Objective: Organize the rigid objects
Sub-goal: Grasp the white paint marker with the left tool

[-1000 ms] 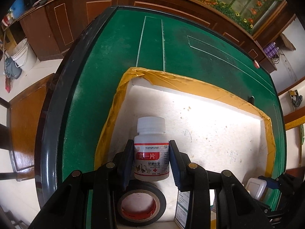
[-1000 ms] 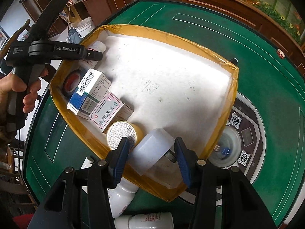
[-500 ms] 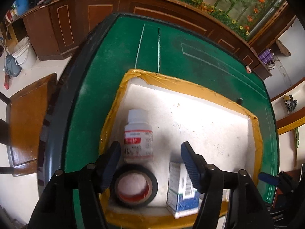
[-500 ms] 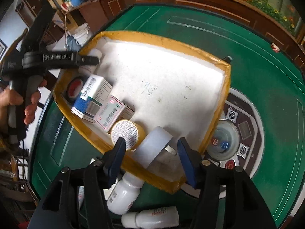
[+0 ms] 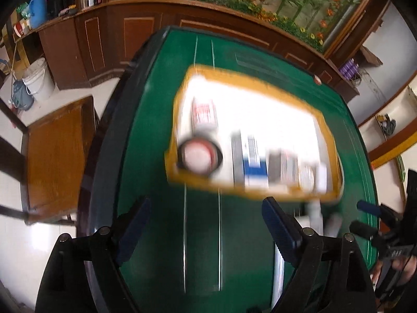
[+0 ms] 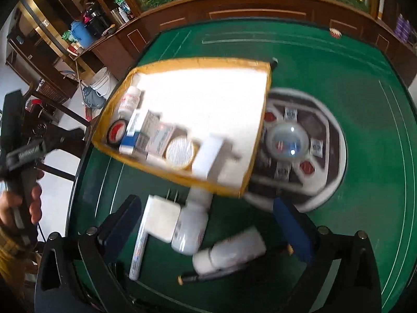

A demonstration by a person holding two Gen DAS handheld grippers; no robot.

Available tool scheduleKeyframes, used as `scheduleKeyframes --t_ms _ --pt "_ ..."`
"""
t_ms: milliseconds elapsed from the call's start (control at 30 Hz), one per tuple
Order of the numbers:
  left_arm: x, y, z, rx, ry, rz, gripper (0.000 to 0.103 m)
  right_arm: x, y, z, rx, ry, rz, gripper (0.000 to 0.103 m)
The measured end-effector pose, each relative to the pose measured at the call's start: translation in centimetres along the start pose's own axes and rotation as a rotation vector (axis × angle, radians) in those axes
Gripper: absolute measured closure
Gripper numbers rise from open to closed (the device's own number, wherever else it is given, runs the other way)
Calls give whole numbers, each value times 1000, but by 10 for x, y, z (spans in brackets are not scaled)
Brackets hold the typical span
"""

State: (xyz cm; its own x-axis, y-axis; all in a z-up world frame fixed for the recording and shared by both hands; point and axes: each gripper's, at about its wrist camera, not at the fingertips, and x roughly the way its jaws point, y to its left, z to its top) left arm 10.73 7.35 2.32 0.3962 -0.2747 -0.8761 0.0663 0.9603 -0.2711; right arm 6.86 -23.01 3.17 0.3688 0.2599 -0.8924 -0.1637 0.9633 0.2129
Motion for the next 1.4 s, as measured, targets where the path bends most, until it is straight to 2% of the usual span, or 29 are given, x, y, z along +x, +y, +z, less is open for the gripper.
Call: scheduleKeyframes --t_ms 300,433,567,700,800,833,900,967,1000,1033,1133,1300,1400 --pt "24 -30 -79 28 161 -92 13 -1 3 -73 45 55 -56 2" --pt "31 -64 -96 133 212 -111 13 -4 -5 -93 86 64 -76 2" --pt "35 -99 -98 249 185 -76 16 -9 -15 -107 140 64 -103 2" --pt "48 -118 -89 276 192 -56 32 -14 -17 -114 163 46 -110 2" --pt "54 -122 -84 290 188 -35 54 -17 -16 -116 167 35 -106 2" --pt "56 -118 -82 294 190 -29 68 -17 -15 -115 167 33 -106 2" --pt "58 -113 -81 298 194 -26 86 -18 -13 -114 167 26 -99 2" --pt "57 -104 -79 280 203 -39 87 -19 -10 -111 157 21 -81 2" --pt "56 -99 -78 276 199 -26 87 -19 -7 -110 149 20 -76 7" --pt "55 -92 -78 266 195 -22 87 -19 -5 -108 139 20 -72 20" --pt "50 -69 -77 215 188 -19 87 -14 5 -95 99 34 -53 44" --pt "42 -33 -79 132 189 -61 87 -5 19 -62 64 15 -19 51" --pt "41 -27 -87 126 186 -40 87 13 25 -38 49 36 -12 58"
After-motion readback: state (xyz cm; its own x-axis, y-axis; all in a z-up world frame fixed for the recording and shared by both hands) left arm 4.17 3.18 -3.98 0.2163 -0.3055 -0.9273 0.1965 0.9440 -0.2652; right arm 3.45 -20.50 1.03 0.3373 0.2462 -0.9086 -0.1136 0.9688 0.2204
